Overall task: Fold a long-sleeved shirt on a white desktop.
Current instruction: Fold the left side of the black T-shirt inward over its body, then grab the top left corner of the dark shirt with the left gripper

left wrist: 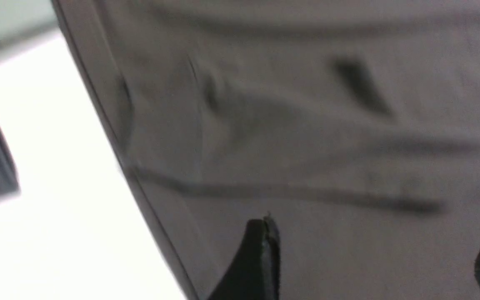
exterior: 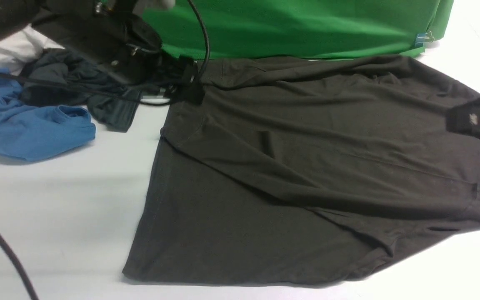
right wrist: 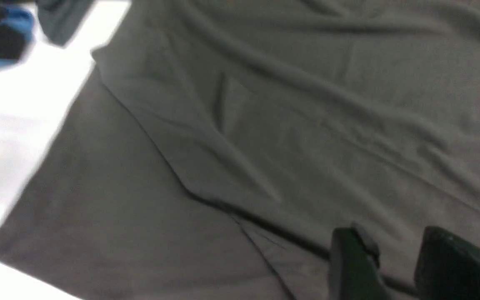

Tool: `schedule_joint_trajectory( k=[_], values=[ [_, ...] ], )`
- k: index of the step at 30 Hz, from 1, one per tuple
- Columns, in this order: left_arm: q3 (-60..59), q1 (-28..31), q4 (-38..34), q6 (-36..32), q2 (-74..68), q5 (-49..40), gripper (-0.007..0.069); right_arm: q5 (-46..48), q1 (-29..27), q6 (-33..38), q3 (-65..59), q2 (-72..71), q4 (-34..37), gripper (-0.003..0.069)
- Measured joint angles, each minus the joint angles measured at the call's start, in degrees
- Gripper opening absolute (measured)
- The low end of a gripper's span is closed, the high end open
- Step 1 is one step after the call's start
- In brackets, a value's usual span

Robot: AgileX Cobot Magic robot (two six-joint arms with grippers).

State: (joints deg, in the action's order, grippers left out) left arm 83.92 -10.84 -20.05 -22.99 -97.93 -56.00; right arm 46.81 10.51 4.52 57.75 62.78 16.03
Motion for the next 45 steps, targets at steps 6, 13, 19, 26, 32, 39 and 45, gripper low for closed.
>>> schedule_joint_trajectory(
  k=[6,13,19,26,32,39,45],
  values=[
    [-8.2,0.0,0.1,1.8,4.7,-3.5,0.0353,5.1,-0.1,0.8,6.6,7.7,-11.5,0.0163],
    [-26.2,-1.8,-1.9,3.0,10.7,6.6,0.0022,7.4,-5.3,-0.6,7.0,14.3,-15.2,0.0026],
    [-33.5,-4.5,1.2,7.4,6.9,14.4,0.0020,7.8,-13.4,-1.7,7.1,22.7,-15.4,0.0026],
    [-33.8,-4.5,3.5,8.6,3.9,17.8,0.0020,8.0,-21.9,-3.4,7.1,28.2,-16.0,0.0026],
    [-34.0,-4.5,4.4,9.6,3.0,20.5,0.0020,1.8,-24.1,-3.5,4.3,31.4,-16.0,0.0026],
    [-37.4,-4.3,4.7,9.8,2.0,24.5,0.0020,-2.4,-24.2,-3.6,3.6,38.5,-16.7,0.0033],
    [-37.7,-1.7,4.5,11.0,2.1,23.5,0.0020,-1.0,-24.2,-3.6,3.4,42.3,-18.0,0.0038]
  ],
)
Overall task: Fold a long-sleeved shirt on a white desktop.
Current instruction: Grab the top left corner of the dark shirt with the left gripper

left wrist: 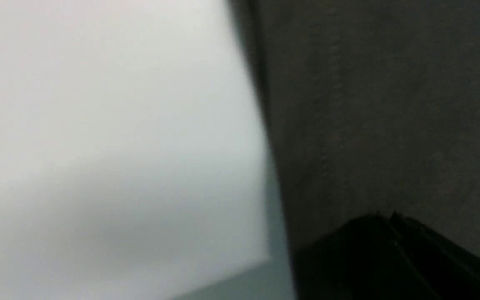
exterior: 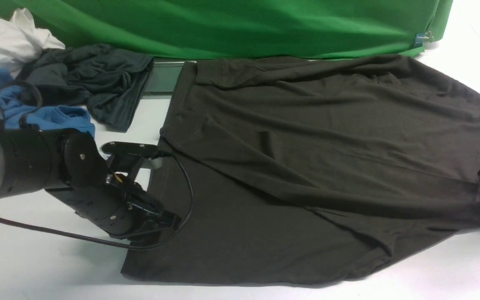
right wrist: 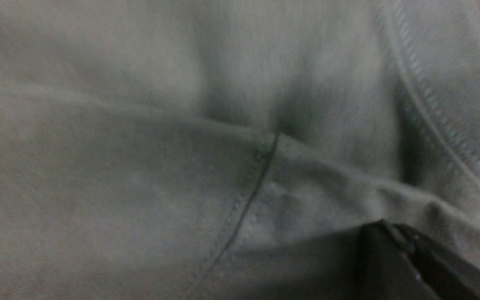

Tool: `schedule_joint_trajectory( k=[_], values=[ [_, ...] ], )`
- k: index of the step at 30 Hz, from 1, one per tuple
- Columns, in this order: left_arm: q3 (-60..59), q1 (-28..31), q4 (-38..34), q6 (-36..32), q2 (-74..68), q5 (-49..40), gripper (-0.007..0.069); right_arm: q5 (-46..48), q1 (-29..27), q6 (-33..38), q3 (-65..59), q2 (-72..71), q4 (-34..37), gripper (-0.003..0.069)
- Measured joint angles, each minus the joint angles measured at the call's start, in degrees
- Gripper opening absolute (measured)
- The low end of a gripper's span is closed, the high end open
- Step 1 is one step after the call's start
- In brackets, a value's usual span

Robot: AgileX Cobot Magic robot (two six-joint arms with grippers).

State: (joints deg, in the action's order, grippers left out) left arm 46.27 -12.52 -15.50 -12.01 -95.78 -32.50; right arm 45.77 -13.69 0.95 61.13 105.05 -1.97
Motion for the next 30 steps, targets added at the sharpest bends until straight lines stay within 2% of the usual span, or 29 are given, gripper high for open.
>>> schedule_joint_trajectory(
  k=[7,15,20,27,30],
  values=[
    [-0.7,2.3,-0.1,0.2,0.6,-2.7,0.0020,0.3,0.1,-3.4,-4.4,-1.3,-4.7,0.0050],
    [-8.6,2.4,-4.3,0.7,4.7,2.2,0.0020,-4.6,0.1,-6.0,-10.2,-4.1,-6.7,0.0066],
    [-9.9,2.4,-4.8,0.9,6.9,2.2,0.0020,-5.0,0.1,-8.3,-11.5,-6.0,-7.0,0.0072],
    [-9.8,2.5,-3.2,1.5,9.4,0.0,0.0022,-4.2,0.1,-9.2,-12.5,-12.0,-5.3,0.0091],
    [-7.4,2.4,-2.8,2.5,11.1,-0.7,0.0034,-4.7,0.1,-6.8,-9.0,-16.4,-1.0,0.0109]
  ],
)
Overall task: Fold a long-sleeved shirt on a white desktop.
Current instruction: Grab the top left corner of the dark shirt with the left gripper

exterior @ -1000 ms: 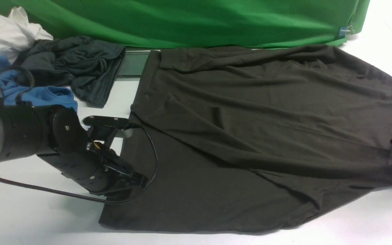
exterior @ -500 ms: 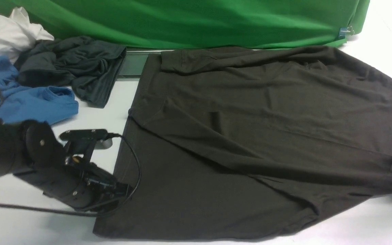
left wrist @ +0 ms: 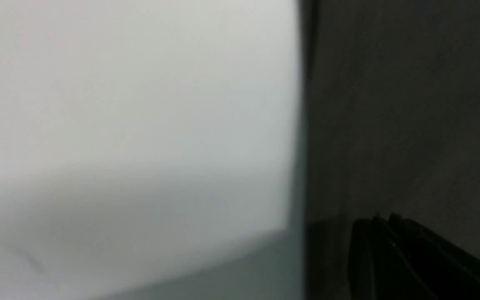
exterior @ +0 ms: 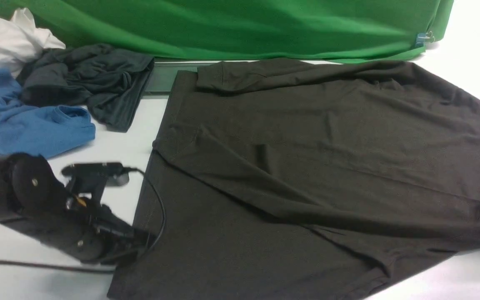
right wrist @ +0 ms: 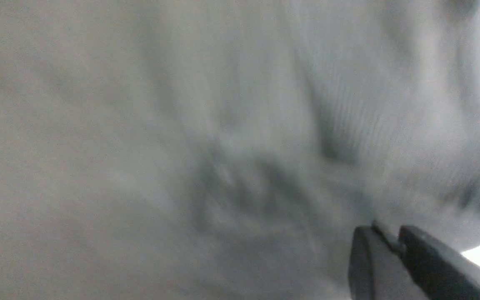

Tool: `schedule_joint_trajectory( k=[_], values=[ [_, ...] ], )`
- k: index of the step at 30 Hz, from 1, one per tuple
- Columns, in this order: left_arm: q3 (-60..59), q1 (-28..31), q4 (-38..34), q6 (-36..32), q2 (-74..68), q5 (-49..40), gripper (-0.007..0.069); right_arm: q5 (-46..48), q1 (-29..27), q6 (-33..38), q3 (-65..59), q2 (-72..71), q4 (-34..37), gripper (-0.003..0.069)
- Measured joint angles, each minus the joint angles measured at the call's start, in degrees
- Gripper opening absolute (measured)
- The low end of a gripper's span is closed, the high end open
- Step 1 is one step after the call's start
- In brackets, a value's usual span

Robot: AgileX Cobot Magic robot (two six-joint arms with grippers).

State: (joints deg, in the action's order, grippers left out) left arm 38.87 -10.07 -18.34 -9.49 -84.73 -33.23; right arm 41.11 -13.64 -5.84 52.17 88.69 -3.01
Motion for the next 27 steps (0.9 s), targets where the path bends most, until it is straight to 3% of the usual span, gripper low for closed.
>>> schedule_joint_trajectory(
  k=[5,11,15,20,27],
  values=[
    [7.3,0.0,-0.8,3.9,1.9,-0.5,0.0089,0.1,1.5,7.1,3.6,-3.6,8.4,0.0127],
    [22.2,0.1,-2.3,6.5,0.4,-2.3,0.0256,1.4,14.4,12.0,4.1,-7.2,12.6,0.0167],
    [38.0,0.2,-3.0,7.4,-6.5,-6.8,0.0492,3.0,26.2,14.5,4.1,-8.3,13.2,0.0221],
    [51.8,0.2,-3.8,6.9,-16.7,-12.1,0.0650,5.0,32.1,14.4,4.1,-10.6,13.2,0.0247],
    [65.1,0.3,-4.9,9.5,-30.0,-12.5,0.0678,4.8,35.2,16.0,4.1,-19.2,13.2,0.0249]
  ],
)
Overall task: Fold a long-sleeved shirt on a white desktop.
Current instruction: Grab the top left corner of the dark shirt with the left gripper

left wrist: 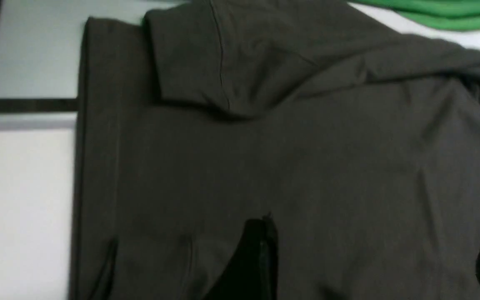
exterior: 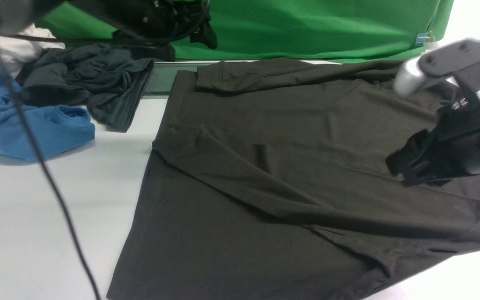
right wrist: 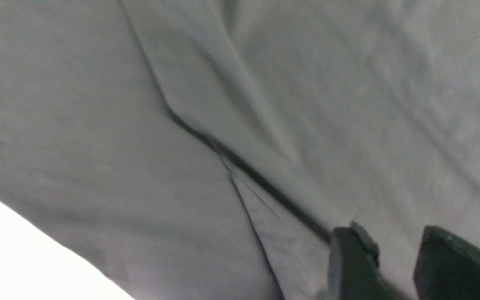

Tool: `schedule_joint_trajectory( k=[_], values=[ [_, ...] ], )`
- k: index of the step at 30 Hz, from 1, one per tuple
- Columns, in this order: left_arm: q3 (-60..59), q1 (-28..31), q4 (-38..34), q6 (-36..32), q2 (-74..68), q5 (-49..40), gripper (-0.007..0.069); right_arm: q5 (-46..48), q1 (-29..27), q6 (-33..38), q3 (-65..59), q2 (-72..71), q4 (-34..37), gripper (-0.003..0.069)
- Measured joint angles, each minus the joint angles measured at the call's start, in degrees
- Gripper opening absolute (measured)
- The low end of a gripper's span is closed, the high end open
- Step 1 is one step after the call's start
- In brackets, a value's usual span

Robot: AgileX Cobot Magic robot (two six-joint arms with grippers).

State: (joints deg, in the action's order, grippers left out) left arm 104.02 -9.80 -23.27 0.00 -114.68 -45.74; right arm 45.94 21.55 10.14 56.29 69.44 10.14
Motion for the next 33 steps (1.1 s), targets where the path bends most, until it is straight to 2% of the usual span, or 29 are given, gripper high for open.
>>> schedule_joint_trajectory(
  k=[6,9,14,17,33],
  values=[
    [6.8,0.0,-0.1,1.7,-9.1,3.9,0.0642,-6.9,1.7,1.8,0.0,-12.7,0.1,0.0251],
    [8.4,0.7,-1.2,1.9,-11.9,5.8,0.0613,-7.4,2.0,1.9,0.0,-16.6,0.1,0.0251],
    [8.9,2.5,-7.7,1.7,-14.5,7.1,0.0574,-6.4,2.0,1.9,0.0,-17.2,0.2,0.0251],
    [8.9,3.2,-10.4,-0.9,-16.3,6.8,0.0552,-6.2,2.0,1.9,0.0,-16.9,0.2,0.0251],
    [8.9,3.2,-9.6,-2.5,-17.6,5.8,0.0541,-6.2,2.0,1.8,0.0,-16.6,0.3,0.0251]
  ],
)
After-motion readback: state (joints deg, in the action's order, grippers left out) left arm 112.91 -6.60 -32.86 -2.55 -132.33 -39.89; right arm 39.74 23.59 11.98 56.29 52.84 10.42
